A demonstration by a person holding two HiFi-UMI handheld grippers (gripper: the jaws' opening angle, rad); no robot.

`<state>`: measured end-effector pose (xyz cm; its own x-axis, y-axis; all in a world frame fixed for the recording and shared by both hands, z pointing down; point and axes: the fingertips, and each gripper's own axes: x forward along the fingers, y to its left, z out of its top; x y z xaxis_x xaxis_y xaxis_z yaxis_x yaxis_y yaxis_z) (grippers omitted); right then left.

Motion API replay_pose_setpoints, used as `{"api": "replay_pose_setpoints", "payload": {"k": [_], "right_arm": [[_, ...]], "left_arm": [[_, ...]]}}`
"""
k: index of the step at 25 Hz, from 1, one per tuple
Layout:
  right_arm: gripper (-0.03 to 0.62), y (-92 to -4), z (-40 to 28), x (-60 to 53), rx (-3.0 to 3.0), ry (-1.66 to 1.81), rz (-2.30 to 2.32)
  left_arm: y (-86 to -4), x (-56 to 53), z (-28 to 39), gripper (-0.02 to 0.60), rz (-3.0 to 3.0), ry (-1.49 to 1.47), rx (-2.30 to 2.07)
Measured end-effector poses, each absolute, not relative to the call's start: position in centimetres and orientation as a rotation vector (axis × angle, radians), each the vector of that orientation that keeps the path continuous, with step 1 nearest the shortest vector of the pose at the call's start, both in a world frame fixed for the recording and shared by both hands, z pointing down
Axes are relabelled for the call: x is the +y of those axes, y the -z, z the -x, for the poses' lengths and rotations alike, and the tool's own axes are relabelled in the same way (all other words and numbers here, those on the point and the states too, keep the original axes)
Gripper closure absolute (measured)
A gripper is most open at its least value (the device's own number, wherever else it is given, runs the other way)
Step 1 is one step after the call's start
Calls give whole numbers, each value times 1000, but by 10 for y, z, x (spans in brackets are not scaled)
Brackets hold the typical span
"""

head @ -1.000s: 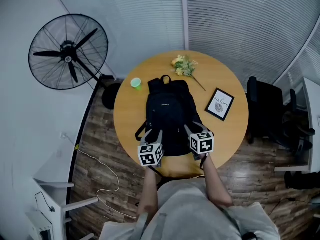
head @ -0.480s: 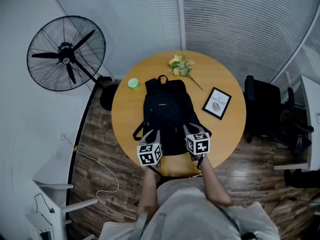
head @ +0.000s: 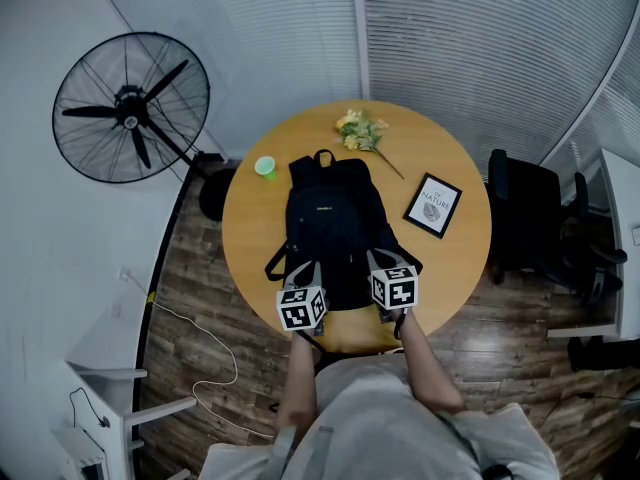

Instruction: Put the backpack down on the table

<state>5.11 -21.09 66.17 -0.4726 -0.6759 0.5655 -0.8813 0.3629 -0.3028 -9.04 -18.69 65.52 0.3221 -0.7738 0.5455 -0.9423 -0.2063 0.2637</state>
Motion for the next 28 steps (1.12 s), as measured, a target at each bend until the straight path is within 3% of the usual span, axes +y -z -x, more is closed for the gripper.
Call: {"api": "replay_pose_setpoints", "payload": {"k": [28], "right_arm": [[594,-658,-54,-206,-2256,-739,-1374]], "left_arm": [[-648,-184,88,577,-2086,-414,-1534]]}}
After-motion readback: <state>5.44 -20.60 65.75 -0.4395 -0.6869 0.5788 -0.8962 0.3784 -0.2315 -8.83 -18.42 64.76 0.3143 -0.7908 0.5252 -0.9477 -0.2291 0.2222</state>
